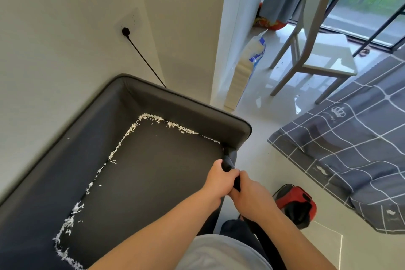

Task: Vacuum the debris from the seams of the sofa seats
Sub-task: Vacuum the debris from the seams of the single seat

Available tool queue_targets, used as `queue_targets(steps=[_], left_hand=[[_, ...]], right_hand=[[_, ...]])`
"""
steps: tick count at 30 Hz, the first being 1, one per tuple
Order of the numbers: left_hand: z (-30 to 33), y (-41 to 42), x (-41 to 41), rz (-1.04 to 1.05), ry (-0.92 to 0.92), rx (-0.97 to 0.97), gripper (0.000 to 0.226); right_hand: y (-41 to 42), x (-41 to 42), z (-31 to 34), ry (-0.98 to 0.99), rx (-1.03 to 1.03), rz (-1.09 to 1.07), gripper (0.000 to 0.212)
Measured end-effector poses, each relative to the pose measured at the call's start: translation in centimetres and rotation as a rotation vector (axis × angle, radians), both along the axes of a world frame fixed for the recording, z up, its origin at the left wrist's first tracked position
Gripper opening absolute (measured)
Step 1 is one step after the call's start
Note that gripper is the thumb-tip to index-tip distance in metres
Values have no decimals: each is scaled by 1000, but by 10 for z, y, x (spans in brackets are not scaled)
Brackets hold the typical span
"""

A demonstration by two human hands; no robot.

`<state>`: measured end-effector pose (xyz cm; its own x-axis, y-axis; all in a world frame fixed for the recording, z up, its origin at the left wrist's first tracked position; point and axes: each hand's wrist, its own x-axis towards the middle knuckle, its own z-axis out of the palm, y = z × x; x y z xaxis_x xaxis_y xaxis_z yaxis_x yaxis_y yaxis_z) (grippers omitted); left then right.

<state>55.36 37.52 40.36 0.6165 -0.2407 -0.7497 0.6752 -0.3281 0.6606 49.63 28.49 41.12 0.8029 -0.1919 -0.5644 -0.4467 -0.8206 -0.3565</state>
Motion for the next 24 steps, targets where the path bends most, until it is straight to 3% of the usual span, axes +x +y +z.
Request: queue_targets(steps=[7, 15, 24], left_hand=[[7, -18, 1, 41, -51, -23, 65], [3, -10, 10, 39, -46, 7, 70], [12, -13, -9, 160, -94, 36, 67]], right_hand=[[-15, 10, 11, 3, 9, -22, 26], [-6, 25, -4, 29, -25, -13, 33], [-6, 18, 7, 7, -131, 167, 37]])
